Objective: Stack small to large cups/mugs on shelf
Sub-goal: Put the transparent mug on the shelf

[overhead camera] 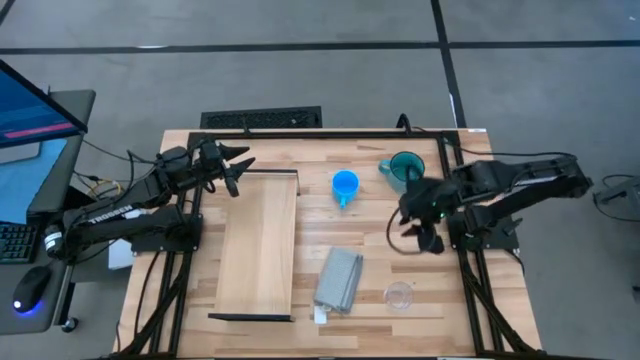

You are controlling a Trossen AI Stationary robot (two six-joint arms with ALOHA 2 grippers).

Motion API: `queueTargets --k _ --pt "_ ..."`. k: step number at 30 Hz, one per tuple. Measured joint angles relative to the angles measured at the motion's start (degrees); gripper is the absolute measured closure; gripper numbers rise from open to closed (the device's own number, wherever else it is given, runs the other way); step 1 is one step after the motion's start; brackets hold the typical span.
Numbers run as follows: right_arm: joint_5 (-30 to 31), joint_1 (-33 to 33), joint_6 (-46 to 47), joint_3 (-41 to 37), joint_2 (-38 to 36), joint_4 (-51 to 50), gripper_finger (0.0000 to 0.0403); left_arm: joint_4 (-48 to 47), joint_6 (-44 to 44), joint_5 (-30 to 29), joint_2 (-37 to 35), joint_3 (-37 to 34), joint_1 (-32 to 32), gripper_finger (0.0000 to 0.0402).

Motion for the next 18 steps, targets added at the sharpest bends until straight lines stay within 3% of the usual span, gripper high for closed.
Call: queueTargets --k 18 --pt "0.0 14.0 6.1 0.0 11.2 0.0 0.0232 -0.8 -1.5 0.3 0.0 0.0 0.0 0.0233"
